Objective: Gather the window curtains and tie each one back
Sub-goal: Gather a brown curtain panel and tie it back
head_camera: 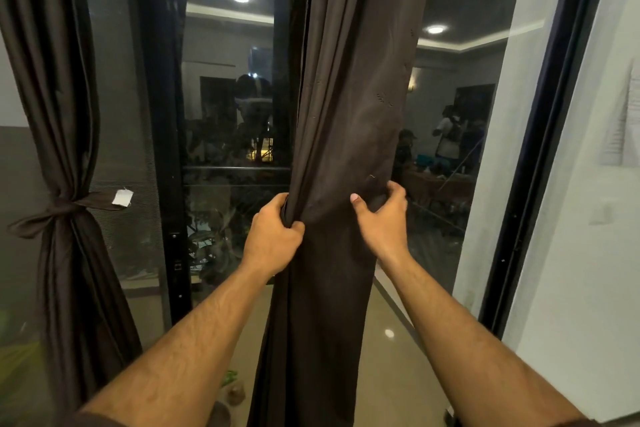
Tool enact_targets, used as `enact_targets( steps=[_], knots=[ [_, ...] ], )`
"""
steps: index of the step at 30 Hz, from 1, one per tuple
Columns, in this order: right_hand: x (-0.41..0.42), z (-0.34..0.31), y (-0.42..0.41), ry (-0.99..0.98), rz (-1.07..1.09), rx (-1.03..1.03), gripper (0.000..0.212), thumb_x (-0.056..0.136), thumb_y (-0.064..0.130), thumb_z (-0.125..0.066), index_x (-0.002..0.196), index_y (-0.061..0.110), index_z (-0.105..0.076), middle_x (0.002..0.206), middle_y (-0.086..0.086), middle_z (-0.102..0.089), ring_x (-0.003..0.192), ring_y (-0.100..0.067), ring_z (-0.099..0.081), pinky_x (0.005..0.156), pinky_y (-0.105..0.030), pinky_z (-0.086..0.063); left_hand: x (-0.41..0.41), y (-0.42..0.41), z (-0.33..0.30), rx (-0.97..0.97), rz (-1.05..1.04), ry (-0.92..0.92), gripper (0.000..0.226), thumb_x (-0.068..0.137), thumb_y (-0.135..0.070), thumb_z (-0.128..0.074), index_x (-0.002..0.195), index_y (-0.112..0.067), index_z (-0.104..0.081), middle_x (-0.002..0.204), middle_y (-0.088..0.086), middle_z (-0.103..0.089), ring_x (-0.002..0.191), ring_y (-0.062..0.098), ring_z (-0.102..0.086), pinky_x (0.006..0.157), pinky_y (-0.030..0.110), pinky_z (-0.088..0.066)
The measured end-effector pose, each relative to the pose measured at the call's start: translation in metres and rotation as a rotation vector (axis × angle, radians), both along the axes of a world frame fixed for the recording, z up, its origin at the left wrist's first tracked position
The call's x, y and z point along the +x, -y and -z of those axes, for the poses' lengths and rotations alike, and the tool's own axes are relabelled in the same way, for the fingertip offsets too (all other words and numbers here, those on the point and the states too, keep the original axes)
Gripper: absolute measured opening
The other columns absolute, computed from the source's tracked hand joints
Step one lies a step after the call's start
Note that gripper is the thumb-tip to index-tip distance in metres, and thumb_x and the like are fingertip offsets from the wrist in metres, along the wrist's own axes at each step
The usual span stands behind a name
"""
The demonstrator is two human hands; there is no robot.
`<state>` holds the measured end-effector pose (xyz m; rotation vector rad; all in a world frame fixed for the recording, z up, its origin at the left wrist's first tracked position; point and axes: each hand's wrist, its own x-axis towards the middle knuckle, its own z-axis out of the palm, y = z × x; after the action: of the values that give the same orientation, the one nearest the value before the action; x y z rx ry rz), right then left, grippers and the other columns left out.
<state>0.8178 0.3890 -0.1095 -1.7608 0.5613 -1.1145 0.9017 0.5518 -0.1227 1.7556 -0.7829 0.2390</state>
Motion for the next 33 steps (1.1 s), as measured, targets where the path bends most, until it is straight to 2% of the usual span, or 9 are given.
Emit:
enact_targets(
  steps=[3,5,7,13,16,19,24,28,33],
  knots=[
    [0.008,-0.001,-0.012,-0.153,-0.115,-0.095,0.058,0.103,0.039,-0.057,0.154,0.018,-0.037,0.157,-0.007,-0.043,0.146,-0.027,-0.042,0.119,-0.045,-0.038,-0.005,0.004,0.001,-0.008,0.032,0.003,0.045,0.088,-0.006,-0.063,0.129,-0.023,-0.062,0.111,-0.011,-0.072,0.103,0.007,-0.068,0.092,0.029,-0.056],
    [0.011,0.003,-0.024,-0.34,0.133,-0.345,0.072,0.102,0.042,-0.057,0.161,0.015,-0.025,0.167,-0.009,-0.023,0.151,-0.031,-0.027,0.121,-0.048,-0.032,-0.01,0.008,0.003,-0.021,0.056,0.01,0.044,0.087,-0.005,-0.063,0.126,-0.026,-0.064,0.105,-0.014,-0.072,0.097,0.002,-0.068,0.085,0.026,-0.056],
    [0.01,0.001,-0.034,-0.307,0.287,-0.435,0.082,0.097,0.045,-0.064,0.16,0.014,-0.024,0.161,-0.01,-0.03,0.145,-0.03,-0.036,0.115,-0.047,-0.039,-0.015,0.012,0.005,-0.028,0.084,0.016,0.044,0.087,-0.006,-0.063,0.124,-0.028,-0.064,0.1,-0.015,-0.072,0.091,-0.002,-0.067,0.079,0.022,-0.056],
    [0.016,-0.008,-0.026,-0.148,-0.28,-0.186,0.024,0.102,0.015,-0.053,0.121,0.013,-0.069,0.105,-0.004,-0.075,0.103,-0.018,-0.072,0.099,-0.046,-0.057,-0.021,0.021,0.003,-0.064,0.226,-0.07,0.05,0.074,-0.026,-0.067,0.124,-0.022,-0.066,0.114,-0.004,-0.068,0.102,0.009,-0.068,0.094,0.038,-0.057],
    [0.005,-0.014,-0.024,-0.135,-0.448,-0.037,0.058,0.106,0.058,-0.035,0.098,0.02,-0.078,0.099,-0.003,-0.078,0.1,-0.015,-0.073,0.098,-0.039,-0.055,-0.023,0.019,0.0,-0.166,0.39,-0.345,0.055,0.076,-0.039,-0.052,0.118,-0.008,-0.07,0.113,0.003,-0.064,0.104,0.016,-0.062,0.092,0.04,-0.053],
    [-0.002,-0.012,-0.014,-0.138,-0.62,0.049,0.073,0.086,0.085,-0.032,0.098,0.03,-0.079,0.108,0.003,-0.078,0.11,-0.011,-0.071,0.103,-0.033,-0.05,-0.021,0.019,-0.002,-0.196,0.423,-0.424,0.037,0.09,-0.033,-0.045,0.099,-0.023,-0.079,0.097,-0.001,-0.074,0.098,0.017,-0.066,0.092,0.041,-0.05],
    [0.002,-0.01,-0.005,-0.114,-0.421,-0.077,0.032,0.105,0.039,-0.054,0.106,0.016,-0.076,0.1,-0.001,-0.079,0.098,-0.012,-0.074,0.098,-0.04,-0.057,-0.011,0.028,0.005,-0.123,0.226,-0.228,0.013,0.094,-0.013,-0.068,0.098,-0.021,-0.077,0.091,0.0,-0.077,0.087,0.015,-0.074,0.091,0.047,-0.06],
    [-0.004,-0.013,0.004,-0.127,-0.406,-0.096,0.023,0.108,0.033,-0.05,0.103,0.024,-0.071,0.102,0.009,-0.074,0.097,-0.005,-0.07,0.095,-0.028,-0.054,-0.007,0.03,0.006,-0.129,0.16,-0.228,0.018,0.096,-0.005,-0.065,0.092,-0.017,-0.078,0.089,0.001,-0.078,0.088,0.016,-0.075,0.092,0.044,-0.06],
    [-0.012,-0.013,0.016,-0.132,-0.385,-0.132,0.038,0.109,0.034,-0.047,0.135,0.012,-0.062,0.119,0.009,-0.064,0.106,-0.004,-0.059,0.081,-0.008,-0.044,-0.004,0.03,-0.002,0.062,0.027,-0.044,0.026,0.099,-0.002,-0.056,0.11,-0.014,-0.077,0.106,-0.003,-0.067,0.104,0.015,-0.065,0.098,0.03,-0.053]
  ],
)
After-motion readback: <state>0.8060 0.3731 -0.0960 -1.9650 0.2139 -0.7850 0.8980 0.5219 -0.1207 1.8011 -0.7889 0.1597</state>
